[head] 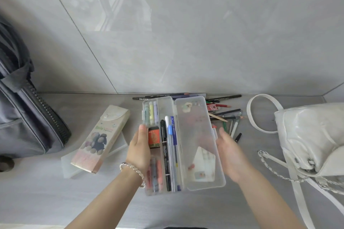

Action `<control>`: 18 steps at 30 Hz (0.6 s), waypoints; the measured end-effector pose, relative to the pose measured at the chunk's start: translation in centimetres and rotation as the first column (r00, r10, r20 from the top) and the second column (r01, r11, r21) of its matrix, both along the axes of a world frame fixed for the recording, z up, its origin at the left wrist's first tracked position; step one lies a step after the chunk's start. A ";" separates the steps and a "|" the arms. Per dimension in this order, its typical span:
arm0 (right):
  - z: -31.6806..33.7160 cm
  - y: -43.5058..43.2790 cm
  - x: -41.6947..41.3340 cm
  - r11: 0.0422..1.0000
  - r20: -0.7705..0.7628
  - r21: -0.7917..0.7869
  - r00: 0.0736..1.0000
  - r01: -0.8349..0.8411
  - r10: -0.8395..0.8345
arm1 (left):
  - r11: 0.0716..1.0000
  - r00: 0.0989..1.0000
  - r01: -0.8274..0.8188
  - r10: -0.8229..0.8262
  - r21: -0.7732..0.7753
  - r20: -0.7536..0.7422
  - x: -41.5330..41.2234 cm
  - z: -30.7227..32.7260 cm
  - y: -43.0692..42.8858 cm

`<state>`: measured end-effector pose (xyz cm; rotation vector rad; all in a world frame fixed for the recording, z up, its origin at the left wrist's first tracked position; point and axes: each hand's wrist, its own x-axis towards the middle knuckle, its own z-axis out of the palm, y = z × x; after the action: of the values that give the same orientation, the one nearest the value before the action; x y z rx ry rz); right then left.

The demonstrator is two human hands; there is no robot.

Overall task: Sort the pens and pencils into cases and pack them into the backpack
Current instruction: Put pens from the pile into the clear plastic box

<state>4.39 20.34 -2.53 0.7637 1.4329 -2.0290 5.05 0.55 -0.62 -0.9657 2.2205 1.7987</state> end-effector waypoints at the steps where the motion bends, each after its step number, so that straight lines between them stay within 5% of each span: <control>1: -0.3 0.0 0.2 0.994 0.046 -0.109 0.999 -0.022 0.027 | 1.000 1.000 0.005 -0.005 -0.021 0.001 0.2 0.1 0.1; 8: 1.6 -2.0 2.4 0.957 -0.203 -0.098 0.947 -0.274 0.251 | 0.995 0.996 0.091 -0.092 -0.039 -0.022 0.4 -0.5 0.1; 11: 3.0 -4.3 3.2 0.884 -0.374 0.263 0.804 -0.386 0.462 | 0.990 0.993 0.118 -0.117 0.080 -0.013 1.0 -1.0 0.8; 15: 1.5 -6.0 4.6 0.646 -0.340 0.707 0.663 -0.288 0.667 | 0.921 0.987 0.106 -0.142 0.375 0.070 2.2 -1.2 1.8; 18: 0.4 -6.5 5.6 0.638 -0.383 0.732 0.631 -0.237 0.674 | 0.948 0.986 0.130 -0.155 0.290 0.064 2.5 -1.3 2.0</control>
<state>10.02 13.86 -2.13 -0.1960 2.4566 -1.3733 7.59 2.51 -1.94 -0.7864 1.8597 1.9030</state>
